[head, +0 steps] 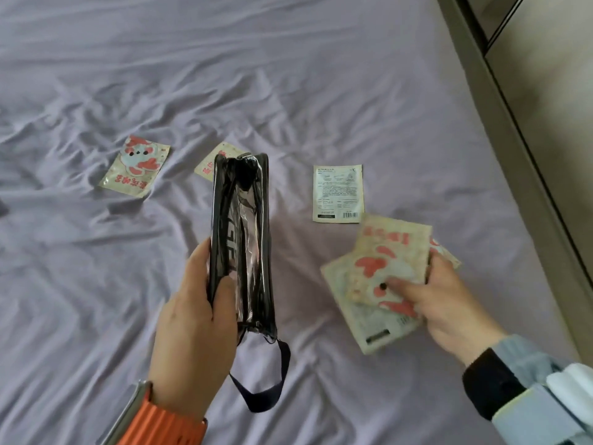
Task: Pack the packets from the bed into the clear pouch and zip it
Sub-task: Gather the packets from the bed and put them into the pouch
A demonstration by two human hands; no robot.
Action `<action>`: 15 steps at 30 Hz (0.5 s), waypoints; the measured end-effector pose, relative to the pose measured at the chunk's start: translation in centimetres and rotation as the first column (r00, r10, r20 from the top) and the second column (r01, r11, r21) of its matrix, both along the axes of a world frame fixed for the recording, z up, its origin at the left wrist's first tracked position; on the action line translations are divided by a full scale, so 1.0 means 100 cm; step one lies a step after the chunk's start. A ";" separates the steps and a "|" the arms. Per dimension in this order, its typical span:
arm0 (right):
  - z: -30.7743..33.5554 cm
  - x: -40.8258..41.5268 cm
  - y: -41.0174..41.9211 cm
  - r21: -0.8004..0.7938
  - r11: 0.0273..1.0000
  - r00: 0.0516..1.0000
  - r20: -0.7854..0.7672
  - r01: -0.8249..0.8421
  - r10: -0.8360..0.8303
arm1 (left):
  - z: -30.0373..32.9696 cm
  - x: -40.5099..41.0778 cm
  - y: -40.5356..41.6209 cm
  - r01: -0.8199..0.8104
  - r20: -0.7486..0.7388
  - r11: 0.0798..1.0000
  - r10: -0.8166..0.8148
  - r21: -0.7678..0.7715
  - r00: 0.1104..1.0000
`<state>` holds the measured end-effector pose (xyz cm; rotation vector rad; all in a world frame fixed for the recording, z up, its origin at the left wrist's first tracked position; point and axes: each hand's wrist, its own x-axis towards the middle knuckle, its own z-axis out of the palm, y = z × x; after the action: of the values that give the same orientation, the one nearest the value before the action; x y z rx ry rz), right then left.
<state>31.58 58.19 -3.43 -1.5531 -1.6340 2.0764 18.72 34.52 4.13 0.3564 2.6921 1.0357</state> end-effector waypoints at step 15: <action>-0.026 -0.005 0.018 -0.137 0.947 0.940 0.227 0.290 -0.255 | -0.009 -0.005 0.018 0.004 0.086 1.000 -0.005 0.006 0.996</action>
<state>31.06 60.01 -6.06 -1.9826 -1.2274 2.0038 18.23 36.35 3.18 0.3113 2.6111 1.0332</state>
